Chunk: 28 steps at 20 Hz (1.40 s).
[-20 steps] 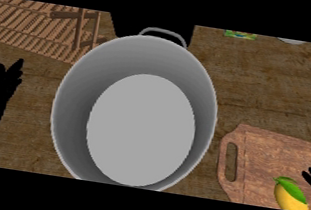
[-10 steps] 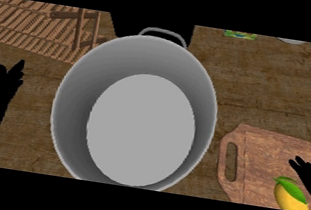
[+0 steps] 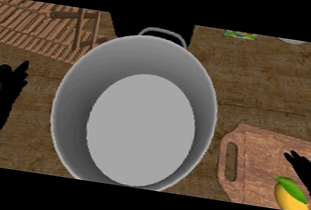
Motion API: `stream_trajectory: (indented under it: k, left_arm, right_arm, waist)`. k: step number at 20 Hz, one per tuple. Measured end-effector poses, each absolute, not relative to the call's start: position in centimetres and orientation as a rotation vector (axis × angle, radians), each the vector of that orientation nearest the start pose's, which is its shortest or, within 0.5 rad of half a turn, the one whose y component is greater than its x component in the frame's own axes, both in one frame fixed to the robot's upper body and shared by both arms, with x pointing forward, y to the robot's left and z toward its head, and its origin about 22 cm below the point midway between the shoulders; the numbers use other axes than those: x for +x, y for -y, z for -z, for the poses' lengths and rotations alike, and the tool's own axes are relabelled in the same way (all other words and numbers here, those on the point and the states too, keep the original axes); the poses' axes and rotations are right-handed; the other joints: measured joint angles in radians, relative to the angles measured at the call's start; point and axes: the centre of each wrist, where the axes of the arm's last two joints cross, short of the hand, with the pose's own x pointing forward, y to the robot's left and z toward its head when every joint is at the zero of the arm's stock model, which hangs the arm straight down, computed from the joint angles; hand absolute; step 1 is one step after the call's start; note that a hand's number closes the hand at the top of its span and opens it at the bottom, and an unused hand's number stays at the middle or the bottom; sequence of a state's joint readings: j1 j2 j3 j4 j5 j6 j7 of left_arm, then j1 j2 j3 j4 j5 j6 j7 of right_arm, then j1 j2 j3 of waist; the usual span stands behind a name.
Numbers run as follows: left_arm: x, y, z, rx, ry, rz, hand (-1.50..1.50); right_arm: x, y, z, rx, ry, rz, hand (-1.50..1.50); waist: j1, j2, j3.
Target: Pick the lemon from the cutting board and place it in the pot
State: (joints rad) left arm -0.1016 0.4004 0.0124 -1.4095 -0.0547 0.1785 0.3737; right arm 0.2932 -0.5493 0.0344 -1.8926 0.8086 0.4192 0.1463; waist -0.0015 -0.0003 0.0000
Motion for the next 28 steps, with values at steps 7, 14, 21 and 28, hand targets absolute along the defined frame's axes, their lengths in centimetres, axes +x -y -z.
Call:
stream_trajectory:
  k: [7,14,21,28]
  left_arm:
    - [26.1,-33.0,-2.3,0.525,1.155,0.096,0.00]
    - [26.7,-33.3,-2.7,0.519,1.161,0.098,0.00]
    - [26.6,-33.0,-2.5,0.523,1.160,0.097,0.00]
    - [26.4,-33.0,-2.3,0.525,1.158,0.104,0.00]
  right_arm:
    - [17.3,32.3,-4.7,-0.741,0.926,-1.224,-1.50]
    - [18.3,32.7,-2.7,-0.726,0.916,-1.223,-1.50]
    - [18.7,33.3,-2.0,-0.717,0.964,-1.237,1.50]
    - [18.7,33.1,-1.5,-0.817,1.066,-1.285,1.50]
  waist:
    - [0.000,0.000,0.000]
    - [0.000,0.000,0.000]
    - [-0.001,-0.002,-0.002]
    - [-0.001,-0.002,-0.003]
